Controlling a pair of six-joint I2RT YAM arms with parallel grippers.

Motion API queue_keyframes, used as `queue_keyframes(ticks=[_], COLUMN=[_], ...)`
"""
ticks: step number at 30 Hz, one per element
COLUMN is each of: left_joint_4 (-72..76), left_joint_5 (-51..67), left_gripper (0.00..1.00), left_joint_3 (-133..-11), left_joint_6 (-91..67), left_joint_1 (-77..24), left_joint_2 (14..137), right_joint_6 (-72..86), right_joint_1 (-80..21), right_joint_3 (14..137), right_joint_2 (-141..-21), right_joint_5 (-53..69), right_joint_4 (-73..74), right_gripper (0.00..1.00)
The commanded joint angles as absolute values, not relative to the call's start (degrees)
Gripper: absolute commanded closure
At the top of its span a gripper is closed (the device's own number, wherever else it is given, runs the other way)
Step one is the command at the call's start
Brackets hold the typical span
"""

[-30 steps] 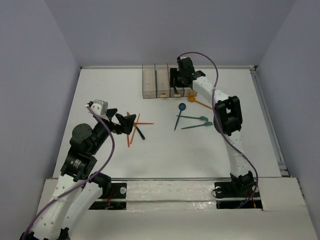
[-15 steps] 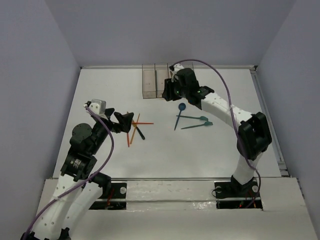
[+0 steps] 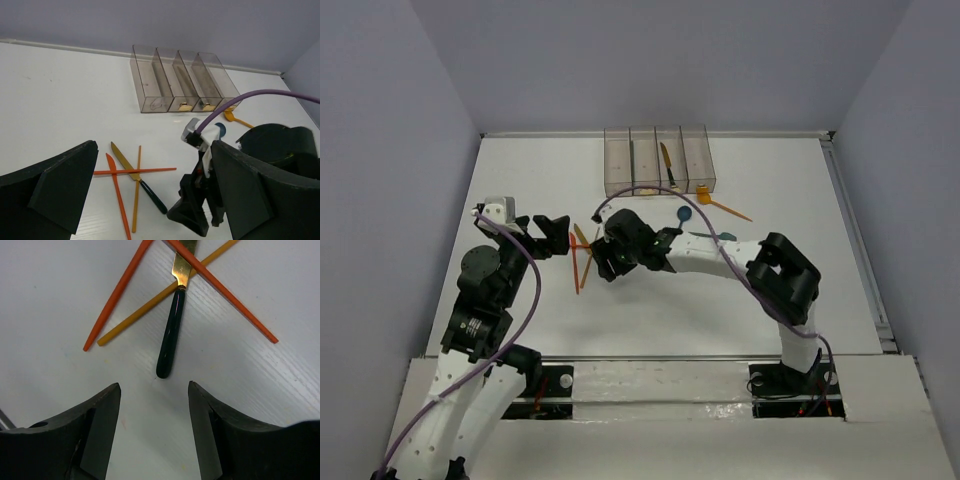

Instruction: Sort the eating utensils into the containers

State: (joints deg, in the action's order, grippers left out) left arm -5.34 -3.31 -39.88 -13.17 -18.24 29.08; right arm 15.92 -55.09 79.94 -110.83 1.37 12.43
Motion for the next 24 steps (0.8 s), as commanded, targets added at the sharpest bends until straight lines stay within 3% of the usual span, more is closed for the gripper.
queue_keyframes(ticks=[1,9,16,24], left_joint_4=[-3.9,-3.7,-3.5,-3.6], left_joint_5=[-3.4,-2.2,-1.7,-1.3], left_gripper=[0.01,0.01,0.01,0.01], left_joint_3=[-41.6,-41.5,-41.6,-41.6], left_joint_6=[-13.7,-13.8,-13.7,-13.6], left_joint_1=[-17.9,-17.9,-17.9,-17.4], left_joint_2=[29.7,29.5,29.4,29.4], right_joint_6=[18.0,18.2,18.3,18.5], right_joint_1=[-56.9,-57.9,-59.0,-59.5], right_joint_3=[84.5,89.1,88.5,87.2], right_joint_2=[-116.4,-122.0,-123.7,-123.4], right_joint_5=[-5.5,-9.3,-14.4,-16.0], right_joint_4=[11.2,12.5,14.6,15.9], right_gripper=[0.37,0.39,0.58,0.64])
